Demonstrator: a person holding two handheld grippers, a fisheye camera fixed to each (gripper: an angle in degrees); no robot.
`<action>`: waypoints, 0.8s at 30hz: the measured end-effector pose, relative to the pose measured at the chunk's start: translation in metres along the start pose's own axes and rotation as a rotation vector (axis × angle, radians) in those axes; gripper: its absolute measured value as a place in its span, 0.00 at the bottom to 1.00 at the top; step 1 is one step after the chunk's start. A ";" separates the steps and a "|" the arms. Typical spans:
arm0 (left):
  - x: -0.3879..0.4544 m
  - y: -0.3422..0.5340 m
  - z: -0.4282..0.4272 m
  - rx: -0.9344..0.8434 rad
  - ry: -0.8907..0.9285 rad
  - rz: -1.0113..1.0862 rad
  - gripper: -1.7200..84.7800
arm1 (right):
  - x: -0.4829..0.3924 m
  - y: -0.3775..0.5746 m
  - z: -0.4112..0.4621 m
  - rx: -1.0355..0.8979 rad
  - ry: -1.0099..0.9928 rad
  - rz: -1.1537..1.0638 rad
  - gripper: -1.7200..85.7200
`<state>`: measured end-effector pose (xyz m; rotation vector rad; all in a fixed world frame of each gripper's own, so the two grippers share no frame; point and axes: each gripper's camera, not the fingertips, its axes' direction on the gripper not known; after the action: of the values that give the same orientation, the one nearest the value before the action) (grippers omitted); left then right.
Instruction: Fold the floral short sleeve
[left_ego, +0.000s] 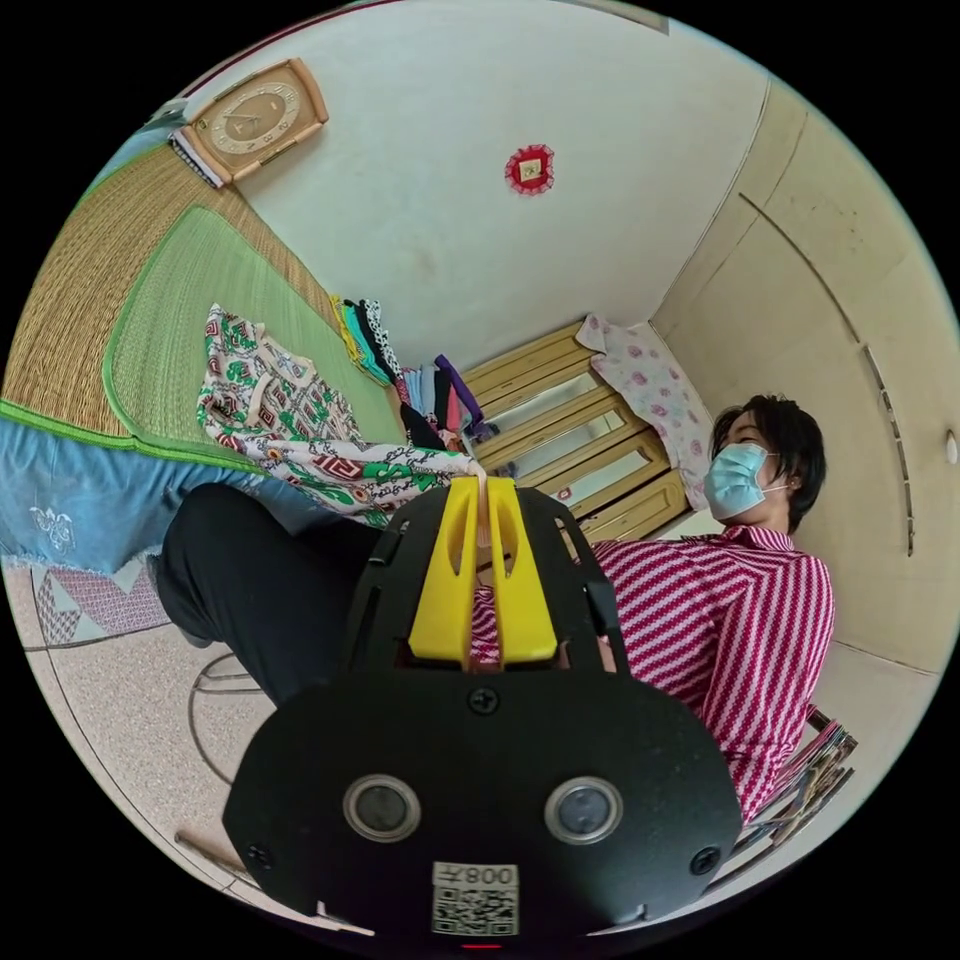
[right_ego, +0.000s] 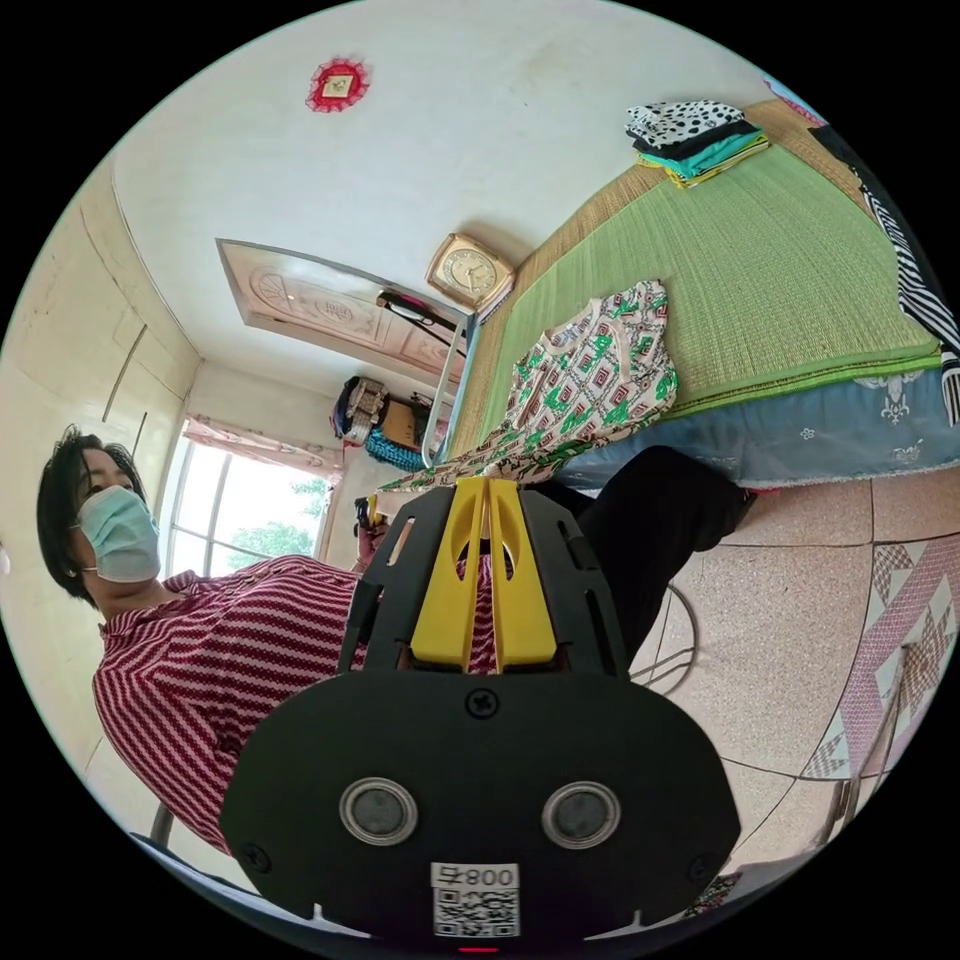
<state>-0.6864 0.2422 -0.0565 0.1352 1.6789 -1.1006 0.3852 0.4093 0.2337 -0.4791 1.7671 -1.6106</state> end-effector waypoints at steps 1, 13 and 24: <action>0.004 0.005 0.000 -0.002 0.004 0.004 0.03 | -0.001 0.005 0.002 -0.001 -0.001 -0.002 0.02; 0.019 0.034 0.002 0.000 0.011 -0.023 0.03 | 0.001 0.032 0.023 -0.006 -0.010 0.011 0.02; 0.029 0.015 0.011 0.005 0.001 -0.015 0.03 | -0.010 0.023 0.035 0.008 -0.010 0.004 0.02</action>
<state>-0.6823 0.2310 -0.0890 0.1259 1.6803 -1.1166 0.4212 0.3947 0.2144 -0.4788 1.7529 -1.6089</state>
